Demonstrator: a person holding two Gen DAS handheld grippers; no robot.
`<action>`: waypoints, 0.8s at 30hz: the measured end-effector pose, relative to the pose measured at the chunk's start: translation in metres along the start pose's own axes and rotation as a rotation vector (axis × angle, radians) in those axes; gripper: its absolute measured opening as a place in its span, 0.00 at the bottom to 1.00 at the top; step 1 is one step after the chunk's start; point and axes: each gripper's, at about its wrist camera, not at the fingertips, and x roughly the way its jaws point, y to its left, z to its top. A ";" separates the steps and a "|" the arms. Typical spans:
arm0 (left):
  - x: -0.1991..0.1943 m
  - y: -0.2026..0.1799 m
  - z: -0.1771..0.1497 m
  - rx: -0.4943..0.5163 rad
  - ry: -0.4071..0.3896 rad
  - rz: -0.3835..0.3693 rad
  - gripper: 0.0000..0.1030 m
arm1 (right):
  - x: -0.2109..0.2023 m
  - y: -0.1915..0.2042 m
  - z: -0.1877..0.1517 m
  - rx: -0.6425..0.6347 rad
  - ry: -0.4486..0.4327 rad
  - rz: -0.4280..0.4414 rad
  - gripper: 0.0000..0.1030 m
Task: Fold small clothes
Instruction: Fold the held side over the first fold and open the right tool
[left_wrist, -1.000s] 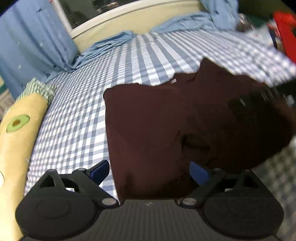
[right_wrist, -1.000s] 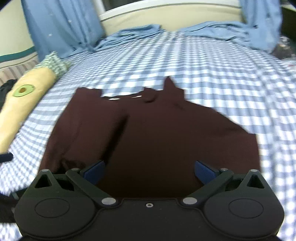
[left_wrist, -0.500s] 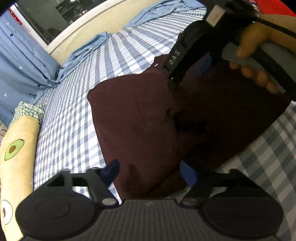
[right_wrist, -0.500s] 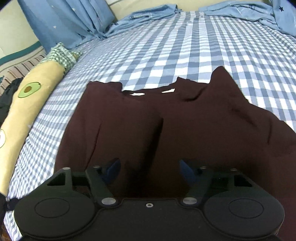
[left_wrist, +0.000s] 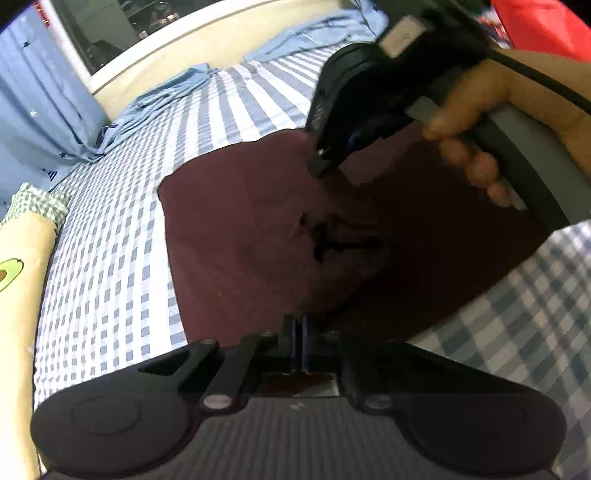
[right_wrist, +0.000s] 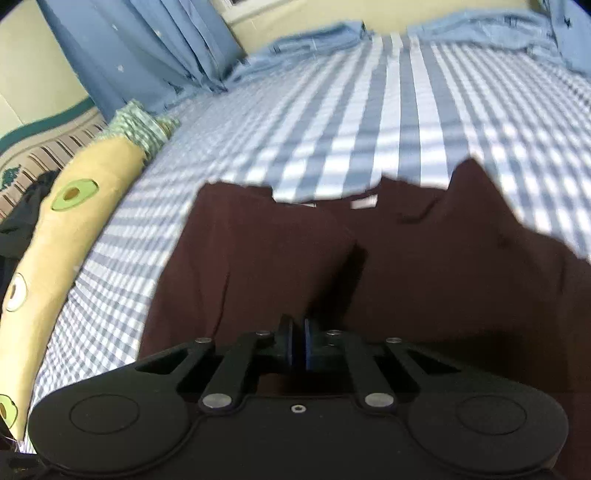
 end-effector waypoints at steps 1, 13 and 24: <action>-0.005 -0.001 0.001 -0.001 -0.012 -0.003 0.01 | -0.007 0.001 0.002 -0.008 -0.015 0.005 0.04; -0.044 -0.047 0.038 0.067 -0.137 -0.091 0.00 | -0.094 -0.030 0.022 -0.104 -0.111 -0.093 0.04; -0.043 -0.112 0.065 0.134 -0.168 -0.210 0.00 | -0.145 -0.107 0.010 -0.046 -0.128 -0.220 0.03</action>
